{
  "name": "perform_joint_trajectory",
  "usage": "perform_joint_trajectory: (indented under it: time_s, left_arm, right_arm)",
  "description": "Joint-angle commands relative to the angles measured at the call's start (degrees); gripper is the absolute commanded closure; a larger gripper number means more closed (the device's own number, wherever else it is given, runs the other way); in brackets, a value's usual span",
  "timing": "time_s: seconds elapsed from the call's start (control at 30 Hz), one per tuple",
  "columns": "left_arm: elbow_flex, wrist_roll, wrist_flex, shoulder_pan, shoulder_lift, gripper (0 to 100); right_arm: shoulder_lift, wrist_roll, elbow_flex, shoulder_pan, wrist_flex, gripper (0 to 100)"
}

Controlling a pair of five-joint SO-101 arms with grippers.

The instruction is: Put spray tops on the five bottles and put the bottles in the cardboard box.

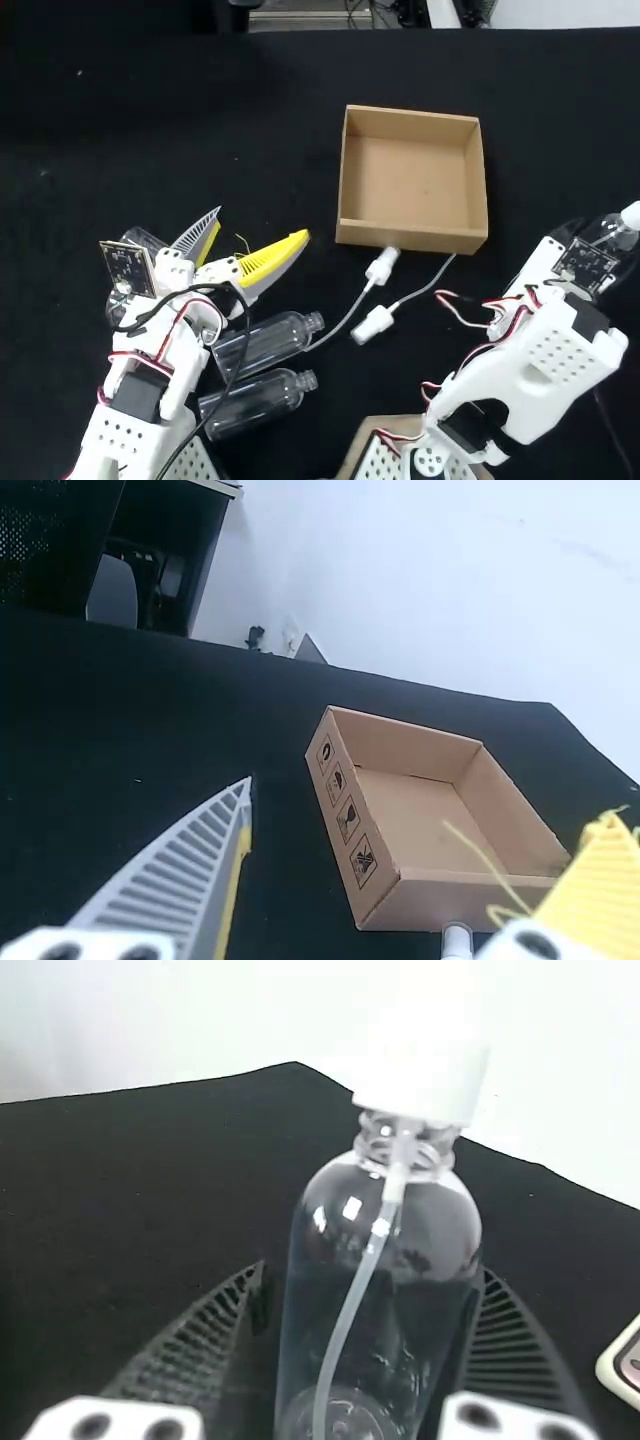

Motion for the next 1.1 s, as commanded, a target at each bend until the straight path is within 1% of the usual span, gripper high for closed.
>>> perform_joint_trajectory:
  time_s: [0.0,0.17,0.23,0.47,0.63,0.73,1.07]
  left_arm:
    - [1.3,0.7,-0.1,0.7,-1.0,54]
    - [1.3,0.7,-0.1,0.7,-1.0,54]
    - [1.3,0.7,-0.1,0.7,-1.0,54]
    - [1.3,0.7,-0.1,0.7,-1.0,54]
    - [1.3,0.7,-0.1,0.7,-1.0,54]
    - [1.3,0.7,-0.1,0.7,-1.0,54]
    - [1.3,0.7,-0.1,0.7,-1.0,54]
  right_arm:
    - [-1.5,0.3,0.2,-0.8,-1.9,74.0]
    - [-9.1,0.3,4.4,-0.9,-1.4,73.9]
    - [-13.3,0.3,6.5,-1.1,0.3,73.9]
    - [-26.4,0.2,6.5,-1.3,18.7,73.9]
    - [-31.0,-0.1,4.3,-1.3,27.1,73.9]
    - [-31.1,-0.1,2.9,-1.3,28.9,73.9]
    - [-31.0,0.0,1.0,-1.2,28.9,74.0]
